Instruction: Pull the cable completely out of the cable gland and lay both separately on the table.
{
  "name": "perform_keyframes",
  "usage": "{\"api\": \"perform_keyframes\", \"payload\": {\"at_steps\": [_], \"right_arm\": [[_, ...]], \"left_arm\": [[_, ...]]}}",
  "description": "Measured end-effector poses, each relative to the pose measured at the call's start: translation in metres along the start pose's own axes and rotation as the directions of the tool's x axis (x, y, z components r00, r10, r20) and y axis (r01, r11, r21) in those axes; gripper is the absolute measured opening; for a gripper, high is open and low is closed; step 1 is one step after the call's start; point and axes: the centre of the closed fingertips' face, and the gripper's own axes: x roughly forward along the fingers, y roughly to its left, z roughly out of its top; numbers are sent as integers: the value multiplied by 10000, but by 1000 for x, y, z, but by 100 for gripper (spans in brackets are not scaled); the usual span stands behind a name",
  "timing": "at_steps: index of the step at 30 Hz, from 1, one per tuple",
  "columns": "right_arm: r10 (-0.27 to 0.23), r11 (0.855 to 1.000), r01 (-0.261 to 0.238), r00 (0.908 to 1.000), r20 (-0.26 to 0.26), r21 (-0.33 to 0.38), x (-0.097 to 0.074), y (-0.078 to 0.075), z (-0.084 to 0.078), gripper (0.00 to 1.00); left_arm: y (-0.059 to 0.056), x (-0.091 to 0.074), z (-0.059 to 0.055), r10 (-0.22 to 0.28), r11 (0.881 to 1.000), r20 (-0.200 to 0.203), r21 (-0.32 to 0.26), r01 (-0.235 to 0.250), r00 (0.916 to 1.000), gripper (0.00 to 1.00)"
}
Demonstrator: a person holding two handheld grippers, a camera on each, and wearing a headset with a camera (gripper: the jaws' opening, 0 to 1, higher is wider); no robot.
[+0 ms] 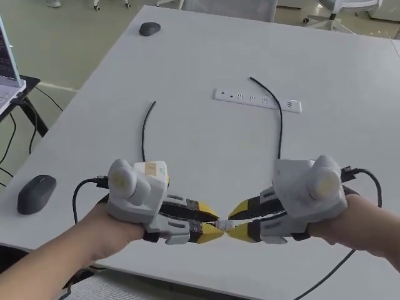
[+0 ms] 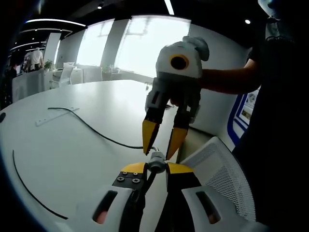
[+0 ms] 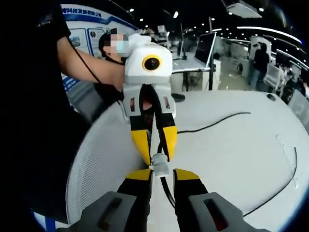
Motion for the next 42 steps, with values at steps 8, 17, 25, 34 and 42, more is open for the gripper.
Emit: {"api": "perform_keyframes", "payload": {"at_steps": [8, 17, 25, 34, 42], "right_arm": [[1625, 9283, -2038, 9747, 1536, 3109, -4, -2, -4, 21], [2554, 8450, -3447, 9318, 2578, 4089, -5, 4, 1, 17], [2824, 8352, -3641, 9270, 2467, 4121, -2, 14, 1, 9], [2297, 9200, -2825, 9502, 2104, 2715, -1, 16, 4, 8], [630, 9974, -657, 9941, 880, 280, 0, 12, 0, 7]], "left_arm": [[-1, -2, 5, -48, 9991, 230, 415, 38, 9997, 15], [-7, -3, 11, -136, 9969, 318, 777, 111, 9994, 15], [-13, -1, 10, -200, 9948, 231, 1000, 176, 9995, 15], [-8, 0, 8, -155, 9987, 59, 496, 152, 9999, 15], [-9, -1, 6, -263, 9995, 51, -182, 264, 9996, 15]]}}
